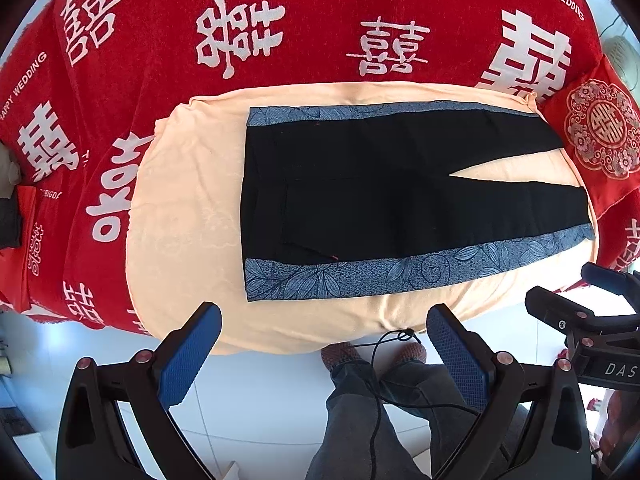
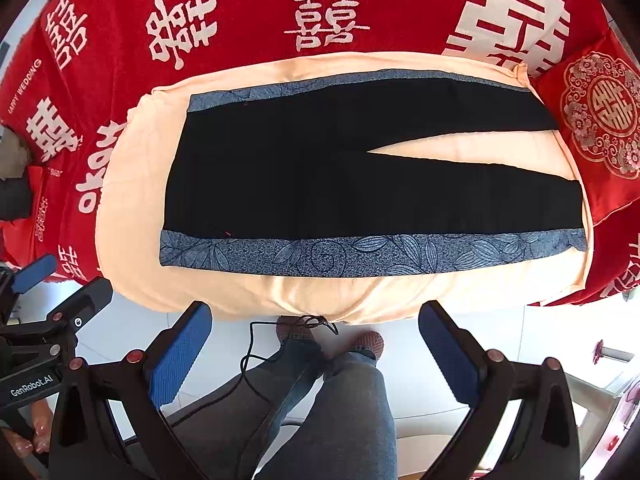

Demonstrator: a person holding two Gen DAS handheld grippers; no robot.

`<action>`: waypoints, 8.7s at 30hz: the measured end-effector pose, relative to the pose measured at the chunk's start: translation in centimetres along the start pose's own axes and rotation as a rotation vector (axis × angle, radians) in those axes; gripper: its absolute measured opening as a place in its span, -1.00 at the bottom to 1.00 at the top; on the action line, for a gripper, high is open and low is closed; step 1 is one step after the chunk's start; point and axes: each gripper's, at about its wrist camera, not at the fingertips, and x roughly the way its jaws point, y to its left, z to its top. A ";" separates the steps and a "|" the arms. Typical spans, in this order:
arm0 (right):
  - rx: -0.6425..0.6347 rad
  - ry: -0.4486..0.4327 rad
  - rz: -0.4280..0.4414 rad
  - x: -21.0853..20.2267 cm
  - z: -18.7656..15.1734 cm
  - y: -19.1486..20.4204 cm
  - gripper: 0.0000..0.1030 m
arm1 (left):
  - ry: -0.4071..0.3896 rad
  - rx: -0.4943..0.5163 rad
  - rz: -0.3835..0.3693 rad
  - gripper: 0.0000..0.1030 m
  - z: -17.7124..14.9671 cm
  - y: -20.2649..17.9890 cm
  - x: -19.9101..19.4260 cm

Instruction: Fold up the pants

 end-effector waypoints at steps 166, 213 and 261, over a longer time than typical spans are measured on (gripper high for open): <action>0.191 0.126 0.892 19.2 27.2 -9.9 -0.79 | -0.132 -0.536 -0.286 -0.47 14.5 9.2 18.6; 0.003 0.047 0.581 17.3 28.6 -15.8 0.00 | 0.008 -0.211 0.140 0.99 18.5 -5.4 21.7; 0.517 0.107 0.699 17.2 -2.3 -43.8 0.24 | 0.113 -0.042 -0.284 0.99 13.6 -34.0 24.7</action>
